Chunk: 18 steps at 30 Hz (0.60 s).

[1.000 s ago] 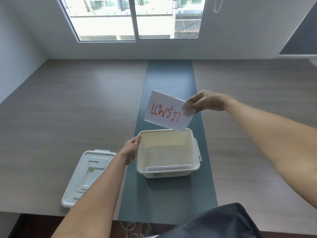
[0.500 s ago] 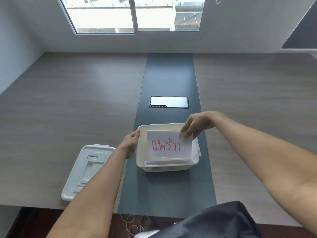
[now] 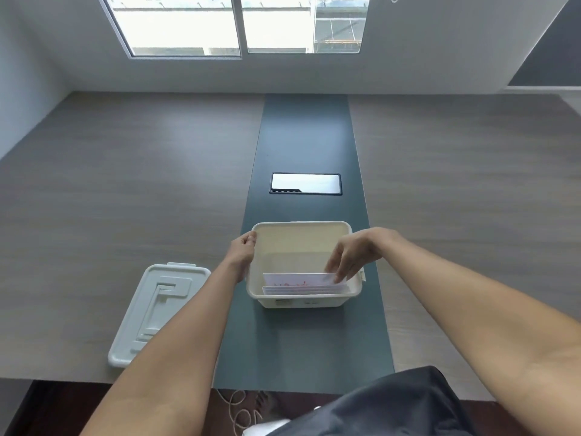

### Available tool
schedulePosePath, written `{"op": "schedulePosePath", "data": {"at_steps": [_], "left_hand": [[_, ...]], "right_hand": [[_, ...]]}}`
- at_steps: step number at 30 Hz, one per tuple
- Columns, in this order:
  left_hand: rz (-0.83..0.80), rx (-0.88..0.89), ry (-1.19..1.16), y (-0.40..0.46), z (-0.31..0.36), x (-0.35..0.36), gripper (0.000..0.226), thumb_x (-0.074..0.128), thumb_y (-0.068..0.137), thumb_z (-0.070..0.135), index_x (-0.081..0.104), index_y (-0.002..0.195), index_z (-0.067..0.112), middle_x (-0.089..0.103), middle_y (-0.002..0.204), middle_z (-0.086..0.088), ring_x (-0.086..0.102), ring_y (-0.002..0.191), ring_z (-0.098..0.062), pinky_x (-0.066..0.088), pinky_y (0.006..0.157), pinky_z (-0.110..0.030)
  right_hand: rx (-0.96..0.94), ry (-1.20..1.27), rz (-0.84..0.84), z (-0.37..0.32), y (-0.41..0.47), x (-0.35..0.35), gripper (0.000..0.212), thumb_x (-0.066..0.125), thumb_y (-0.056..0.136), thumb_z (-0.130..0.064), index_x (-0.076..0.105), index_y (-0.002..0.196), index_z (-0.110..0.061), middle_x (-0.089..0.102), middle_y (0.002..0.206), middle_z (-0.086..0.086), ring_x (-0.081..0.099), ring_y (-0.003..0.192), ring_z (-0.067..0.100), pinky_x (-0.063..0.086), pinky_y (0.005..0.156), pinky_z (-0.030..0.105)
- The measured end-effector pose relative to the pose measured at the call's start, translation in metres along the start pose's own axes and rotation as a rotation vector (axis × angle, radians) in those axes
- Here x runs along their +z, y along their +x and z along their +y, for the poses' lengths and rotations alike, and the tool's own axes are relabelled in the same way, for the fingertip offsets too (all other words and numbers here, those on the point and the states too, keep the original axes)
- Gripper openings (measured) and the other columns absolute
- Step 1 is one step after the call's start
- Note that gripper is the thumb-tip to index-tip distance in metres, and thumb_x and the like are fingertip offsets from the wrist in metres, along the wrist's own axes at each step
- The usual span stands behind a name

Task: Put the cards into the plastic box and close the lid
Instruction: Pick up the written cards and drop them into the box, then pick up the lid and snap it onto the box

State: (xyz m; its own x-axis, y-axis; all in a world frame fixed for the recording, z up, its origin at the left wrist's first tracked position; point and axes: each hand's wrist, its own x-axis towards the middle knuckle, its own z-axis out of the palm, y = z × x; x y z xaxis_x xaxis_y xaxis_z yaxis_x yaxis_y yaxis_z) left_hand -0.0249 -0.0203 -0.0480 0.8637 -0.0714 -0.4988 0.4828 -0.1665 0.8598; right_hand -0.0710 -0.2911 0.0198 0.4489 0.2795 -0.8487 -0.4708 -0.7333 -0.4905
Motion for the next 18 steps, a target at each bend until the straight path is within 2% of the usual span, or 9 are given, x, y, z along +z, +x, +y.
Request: {"op": "schedulePosePath", "data": {"at_steps": [4,8,10,13,16,18], "left_hand": [[0.009,0.019,0.046,0.004,0.001,0.004,0.030,0.038,0.105,0.032,0.066,0.107,0.021,0.066,0.099,-0.007,0.057,0.087,-0.022,0.048,0.075,-0.030],[-0.002,0.012,0.110,0.009,0.000,0.004,0.035,0.038,0.105,0.035,0.066,0.119,0.017,0.068,0.103,-0.006,0.059,0.090,-0.022,0.048,0.080,-0.032],[0.019,0.032,0.155,0.008,0.000,0.002,0.038,0.039,0.104,0.036,0.066,0.115,0.013,0.068,0.102,-0.006,0.060,0.092,-0.023,0.049,0.082,-0.035],[0.110,0.092,0.240,0.003,0.003,-0.007,0.041,0.038,0.102,0.040,0.066,0.105,0.010,0.069,0.106,-0.010,0.061,0.102,-0.026,0.047,0.096,-0.041],[0.217,0.153,0.344,-0.009,0.014,-0.030,0.041,0.041,0.101,0.038,0.063,0.118,0.008,0.065,0.117,-0.015,0.062,0.110,-0.030,0.046,0.100,-0.040],[0.318,0.198,0.453,-0.018,0.022,-0.053,0.041,0.041,0.101,0.037,0.061,0.126,0.011,0.058,0.125,-0.017,0.061,0.112,-0.033,0.045,0.100,-0.037]], "right_hand": [[0.022,0.016,-0.028,0.004,-0.004,0.003,0.043,0.080,0.082,-0.008,0.071,0.124,-0.010,0.070,0.129,0.009,0.068,0.113,0.017,0.053,0.100,0.025],[-0.056,0.111,0.050,0.002,-0.012,-0.003,0.045,0.077,0.087,-0.016,0.066,0.129,-0.007,0.073,0.123,0.012,0.070,0.114,0.020,0.054,0.102,0.030],[-0.156,0.148,0.166,-0.002,-0.013,-0.005,0.039,0.072,0.091,-0.023,0.067,0.126,-0.006,0.075,0.118,0.012,0.071,0.112,0.023,0.055,0.100,0.034],[-0.317,0.148,0.490,-0.017,-0.005,-0.010,0.028,0.065,0.096,-0.022,0.072,0.115,-0.003,0.077,0.107,0.013,0.075,0.101,0.026,0.059,0.093,0.040],[-0.401,0.160,0.781,-0.042,0.007,-0.014,0.022,0.062,0.095,-0.019,0.076,0.105,-0.005,0.078,0.100,0.010,0.076,0.093,0.025,0.059,0.090,0.045],[-0.429,0.120,0.836,-0.064,0.014,-0.013,0.019,0.062,0.094,-0.020,0.077,0.103,-0.012,0.079,0.101,0.005,0.075,0.094,0.022,0.058,0.089,0.039]]}}
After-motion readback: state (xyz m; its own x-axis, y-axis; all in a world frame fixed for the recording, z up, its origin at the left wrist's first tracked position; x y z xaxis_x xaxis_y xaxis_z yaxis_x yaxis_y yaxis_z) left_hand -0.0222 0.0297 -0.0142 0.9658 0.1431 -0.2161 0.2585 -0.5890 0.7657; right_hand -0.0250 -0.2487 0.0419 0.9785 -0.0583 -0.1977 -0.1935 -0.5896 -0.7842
